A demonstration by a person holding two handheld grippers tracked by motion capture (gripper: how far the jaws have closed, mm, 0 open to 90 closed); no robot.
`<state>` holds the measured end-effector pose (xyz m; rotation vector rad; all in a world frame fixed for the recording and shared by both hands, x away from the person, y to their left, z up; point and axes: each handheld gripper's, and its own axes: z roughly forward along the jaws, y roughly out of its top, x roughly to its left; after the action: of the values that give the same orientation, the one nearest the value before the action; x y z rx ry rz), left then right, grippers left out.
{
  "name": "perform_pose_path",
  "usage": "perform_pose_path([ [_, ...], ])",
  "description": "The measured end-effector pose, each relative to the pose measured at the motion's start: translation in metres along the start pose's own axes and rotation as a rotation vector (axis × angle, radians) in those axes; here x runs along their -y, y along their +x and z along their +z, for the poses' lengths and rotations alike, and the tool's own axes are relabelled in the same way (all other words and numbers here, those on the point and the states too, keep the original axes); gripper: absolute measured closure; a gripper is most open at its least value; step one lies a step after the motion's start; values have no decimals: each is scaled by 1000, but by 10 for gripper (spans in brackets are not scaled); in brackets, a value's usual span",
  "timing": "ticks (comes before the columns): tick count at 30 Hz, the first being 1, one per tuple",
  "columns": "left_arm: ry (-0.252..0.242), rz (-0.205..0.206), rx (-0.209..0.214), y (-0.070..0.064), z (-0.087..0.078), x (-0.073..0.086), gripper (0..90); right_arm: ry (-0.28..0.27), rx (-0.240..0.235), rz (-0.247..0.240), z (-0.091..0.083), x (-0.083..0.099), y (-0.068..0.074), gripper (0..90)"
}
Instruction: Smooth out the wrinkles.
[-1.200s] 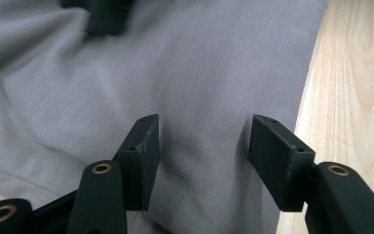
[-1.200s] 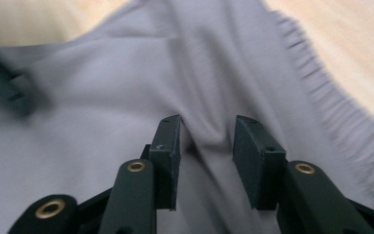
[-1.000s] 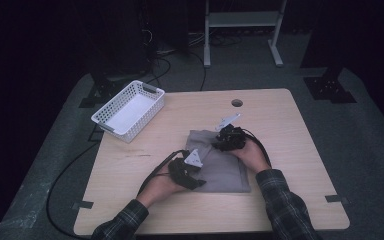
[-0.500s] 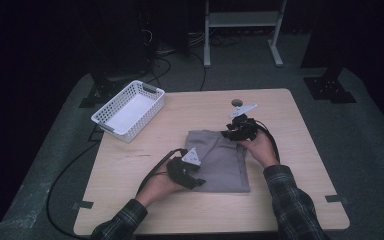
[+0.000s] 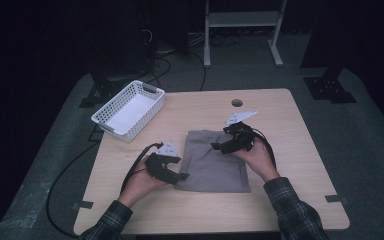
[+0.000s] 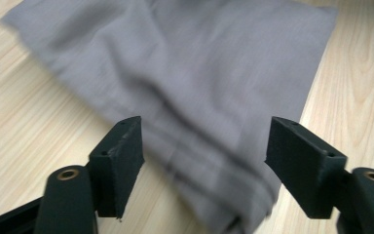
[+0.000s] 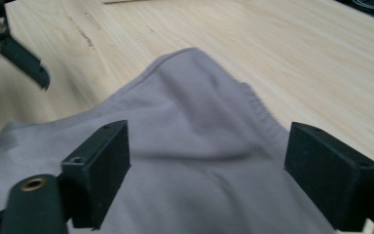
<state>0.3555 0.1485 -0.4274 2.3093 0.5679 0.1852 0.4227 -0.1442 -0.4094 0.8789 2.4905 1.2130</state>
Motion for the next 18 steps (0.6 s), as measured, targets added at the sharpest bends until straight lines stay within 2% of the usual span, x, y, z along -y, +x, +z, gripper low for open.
perform_pose_path([
  [2,4,-13,-8,2,-3,4,249,-3,-4,1,2,1,3,137],
  [3,12,-28,-27,5,-6,10,249,-3,-7,6,4,1,6,133],
  [5,27,-61,-63,9,-11,22,183,10,11,-3,16,4,18,97],
  [6,27,-61,-63,9,-11,22,166,10,9,-11,19,6,21,91],
  [9,51,-96,-85,14,-15,35,103,10,11,-15,27,8,26,88],
  [12,57,-104,-113,16,-17,45,35,29,21,-33,41,10,36,87],
  [13,63,-102,-115,17,-18,47,18,55,24,-42,51,10,40,86],
  [15,64,-104,-126,19,-18,52,0,90,9,-43,60,11,43,87],
  [18,80,-98,-143,23,-17,57,0,105,10,-50,67,14,44,87],
])
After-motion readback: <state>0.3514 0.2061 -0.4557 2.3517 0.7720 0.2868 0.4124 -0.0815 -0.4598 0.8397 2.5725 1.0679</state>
